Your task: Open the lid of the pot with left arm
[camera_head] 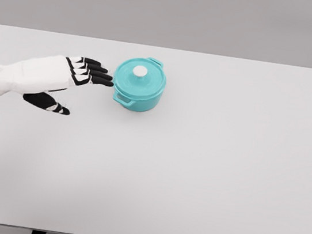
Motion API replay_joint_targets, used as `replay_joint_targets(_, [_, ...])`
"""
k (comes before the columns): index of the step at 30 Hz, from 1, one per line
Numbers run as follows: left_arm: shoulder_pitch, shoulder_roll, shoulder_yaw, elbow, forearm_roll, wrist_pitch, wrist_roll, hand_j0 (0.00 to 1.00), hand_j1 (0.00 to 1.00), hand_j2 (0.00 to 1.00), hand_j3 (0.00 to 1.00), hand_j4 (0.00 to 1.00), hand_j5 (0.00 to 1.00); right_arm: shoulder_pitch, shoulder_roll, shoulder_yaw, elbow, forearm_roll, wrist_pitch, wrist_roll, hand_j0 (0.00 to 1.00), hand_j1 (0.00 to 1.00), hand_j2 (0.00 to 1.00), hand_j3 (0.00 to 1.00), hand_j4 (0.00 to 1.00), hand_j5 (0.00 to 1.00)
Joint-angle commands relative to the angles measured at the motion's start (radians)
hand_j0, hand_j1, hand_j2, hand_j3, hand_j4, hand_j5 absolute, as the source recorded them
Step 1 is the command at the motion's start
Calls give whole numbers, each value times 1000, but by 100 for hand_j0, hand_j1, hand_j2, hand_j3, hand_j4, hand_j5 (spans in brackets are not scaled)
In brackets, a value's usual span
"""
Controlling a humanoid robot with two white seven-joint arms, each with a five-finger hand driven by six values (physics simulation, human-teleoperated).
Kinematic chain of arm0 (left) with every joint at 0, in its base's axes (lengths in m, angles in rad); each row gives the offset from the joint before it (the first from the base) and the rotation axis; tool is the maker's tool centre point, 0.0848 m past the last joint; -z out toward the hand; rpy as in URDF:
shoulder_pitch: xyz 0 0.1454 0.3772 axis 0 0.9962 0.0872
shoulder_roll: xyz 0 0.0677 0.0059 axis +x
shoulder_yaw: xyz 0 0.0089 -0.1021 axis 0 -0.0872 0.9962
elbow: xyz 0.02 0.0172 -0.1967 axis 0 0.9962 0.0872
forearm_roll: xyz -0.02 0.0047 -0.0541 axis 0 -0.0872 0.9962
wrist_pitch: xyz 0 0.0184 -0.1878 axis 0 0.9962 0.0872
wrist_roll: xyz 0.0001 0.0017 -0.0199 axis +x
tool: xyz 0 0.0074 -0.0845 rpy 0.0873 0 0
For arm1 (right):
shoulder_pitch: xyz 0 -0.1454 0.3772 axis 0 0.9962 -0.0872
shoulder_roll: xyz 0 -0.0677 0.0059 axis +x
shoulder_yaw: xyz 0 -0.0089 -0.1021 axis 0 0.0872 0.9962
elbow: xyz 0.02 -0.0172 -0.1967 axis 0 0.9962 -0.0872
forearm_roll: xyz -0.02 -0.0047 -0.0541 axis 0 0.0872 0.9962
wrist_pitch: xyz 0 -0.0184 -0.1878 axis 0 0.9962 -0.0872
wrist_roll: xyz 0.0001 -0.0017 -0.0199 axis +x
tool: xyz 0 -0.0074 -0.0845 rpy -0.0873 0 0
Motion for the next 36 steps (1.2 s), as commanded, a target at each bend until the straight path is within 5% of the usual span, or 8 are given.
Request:
replay_joint_targets(1, [-5,14,-35,-2,-33,0,0,100,100,100,100,100,100,0,0,3,2,1,1,0,100,100,100,100,100,100])
replay_joint_targets(6, [-113,-58,-29,37,93,0,0,100,100,100,100,100,100,3,0,0,4,0,1,0,100,100,100,100,100,100])
replay_joint_targets(12, [-225,-320,-115,304,82,0,-23,100,100,100,100,100,100,3,0,0,4,0,-1,0,100,100,100,100,100,100])
replay_joint_targets(13, [-247,-353,-149,327,79,0,-216,100,100,100,100,100,100,3,0,0,2,0,-1,0,100,100,100,100,100,100])
replay_joint_targets(17, [-383,-449,-158,386,94,0,-434,100,100,100,100,100,100,2,0,0,2,0,1,0,100,100,100,100,100,100])
replay_joint_targets(20, [-393,-567,-159,566,104,0,-561,100,100,100,100,100,100,3,0,0,4,0,1,0,100,100,100,100,100,100])
replay_joint_targets(24, [-440,-607,-149,581,151,0,-572,100,100,100,100,100,100,3,0,0,4,0,1,0,100,100,100,100,100,100])
replay_joint_targets(36, [-436,-675,-130,762,45,0,-572,100,100,100,100,100,100,3,0,0,4,0,-1,0,100,100,100,100,100,100])
